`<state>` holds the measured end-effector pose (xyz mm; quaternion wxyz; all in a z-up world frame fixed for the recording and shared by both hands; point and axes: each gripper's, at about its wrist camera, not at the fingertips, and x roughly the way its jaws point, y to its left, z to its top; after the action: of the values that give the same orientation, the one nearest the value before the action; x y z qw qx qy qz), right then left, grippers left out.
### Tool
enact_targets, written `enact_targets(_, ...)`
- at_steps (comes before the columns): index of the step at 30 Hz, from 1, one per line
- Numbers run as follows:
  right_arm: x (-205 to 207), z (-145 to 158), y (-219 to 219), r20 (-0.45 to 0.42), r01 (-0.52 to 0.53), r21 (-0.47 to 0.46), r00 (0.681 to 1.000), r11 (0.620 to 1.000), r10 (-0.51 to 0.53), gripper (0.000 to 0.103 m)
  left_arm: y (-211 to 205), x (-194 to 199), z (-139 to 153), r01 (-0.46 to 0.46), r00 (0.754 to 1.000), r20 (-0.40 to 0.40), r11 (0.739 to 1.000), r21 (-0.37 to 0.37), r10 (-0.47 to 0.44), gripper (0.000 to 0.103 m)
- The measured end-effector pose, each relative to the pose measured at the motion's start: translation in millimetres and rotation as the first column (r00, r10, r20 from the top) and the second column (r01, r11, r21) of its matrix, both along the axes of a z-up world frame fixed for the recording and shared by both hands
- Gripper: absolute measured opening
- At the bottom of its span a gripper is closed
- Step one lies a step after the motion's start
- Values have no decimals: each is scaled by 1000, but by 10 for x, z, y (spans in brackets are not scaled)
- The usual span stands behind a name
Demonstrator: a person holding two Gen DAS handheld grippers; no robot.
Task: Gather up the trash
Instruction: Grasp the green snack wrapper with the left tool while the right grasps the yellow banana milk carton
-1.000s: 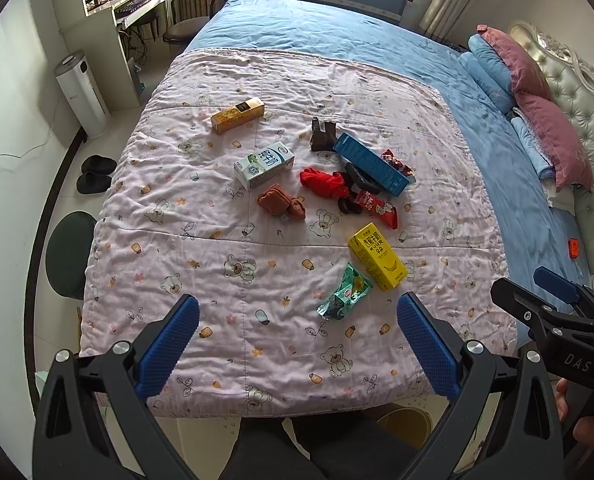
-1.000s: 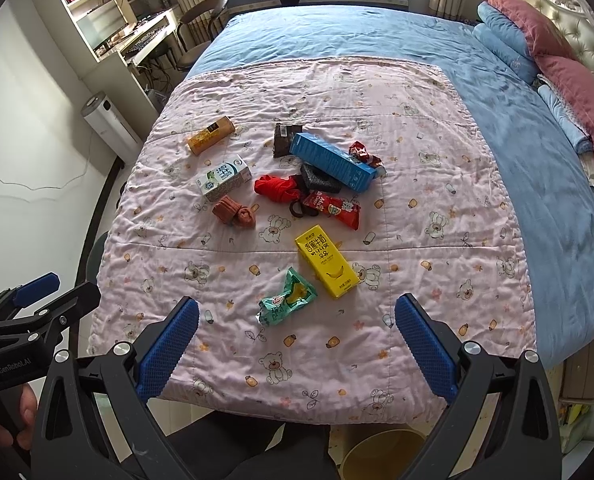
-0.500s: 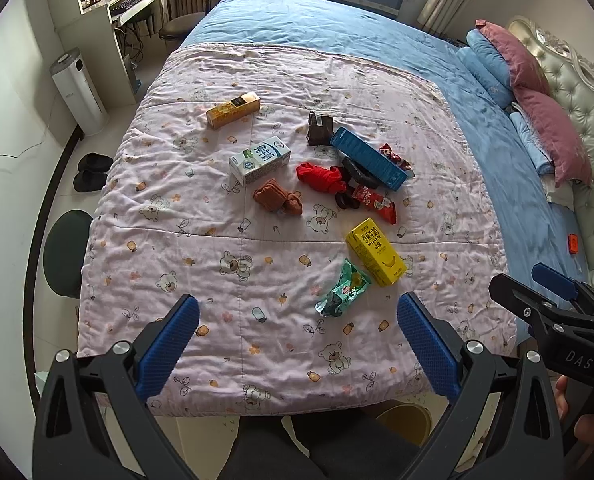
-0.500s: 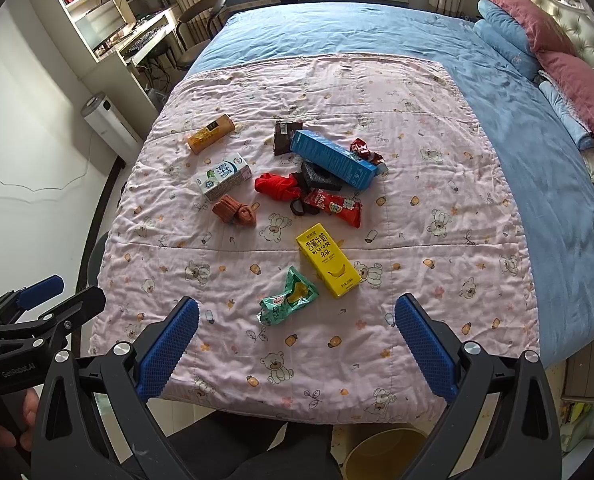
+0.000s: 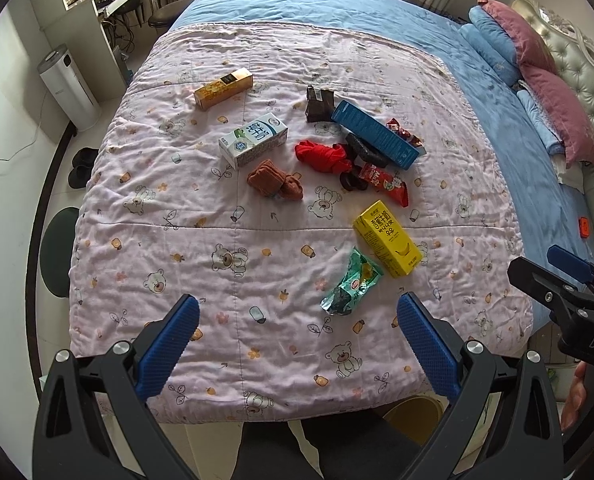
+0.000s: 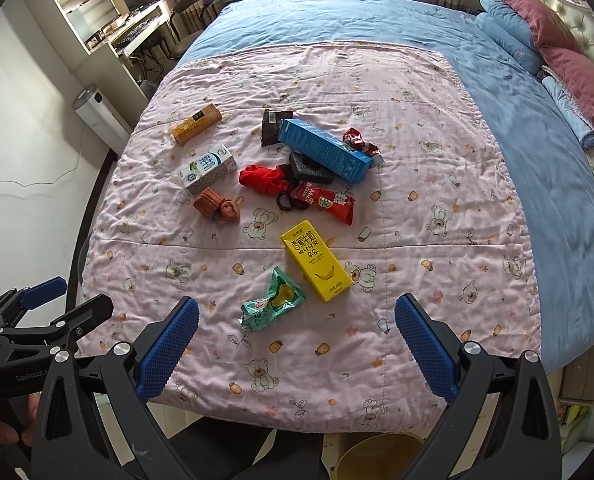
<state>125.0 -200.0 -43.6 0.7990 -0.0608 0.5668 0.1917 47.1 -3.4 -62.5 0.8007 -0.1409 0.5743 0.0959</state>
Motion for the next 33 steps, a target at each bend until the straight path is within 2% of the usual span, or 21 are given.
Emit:
enact_targets(4, 151, -249, -9, -28, -9, -6, 1000, 1000, 9, 95, -2, 143, -294, 9, 1000, -17, 1000, -23, -9, 99)
enact_targets(11, 405, -899, 49, -70, -74, -4, 995, 997, 74, 94, -137, 392, -934, 80, 996, -32, 995, -56, -82, 99)
enact_targets(14, 540, -1218, 120, -88, -122, -6, 989, 993, 121, 87, -226, 471, -1258, 111, 992, -52, 992, -65, -114, 99)
enact_targets(16, 630, -1446, 174, -109, -147, -12, 983, 989, 145, 74, -281, 515, -1482, 125, 989, -71, 990, -67, -130, 99)
enact_targets(19, 752, -1783, 245, -141, -177, -23, 975, 984, 172, 67, -337, 568, -1738, 128, 987, -90, 989, -81, -135, 99)
enact_targets(24, 903, -2204, 345, -167, -224, -47, 962, 973, 214, 65, -391, 613, -1963, 120, 987, -101, 989, -92, -129, 99)
enact_targets(27, 951, -2395, 362, -200, -236, -63, 955, 970, 220, 57, -439, 634, -2023, 124, 985, -109, 988, -94, -134, 99)
enact_targets(33, 1002, -2371, 262, -206, -205, -20, 959, 978, 197, 55, -596, 707, -2086, 156, 980, -110, 983, -99, -167, 98)
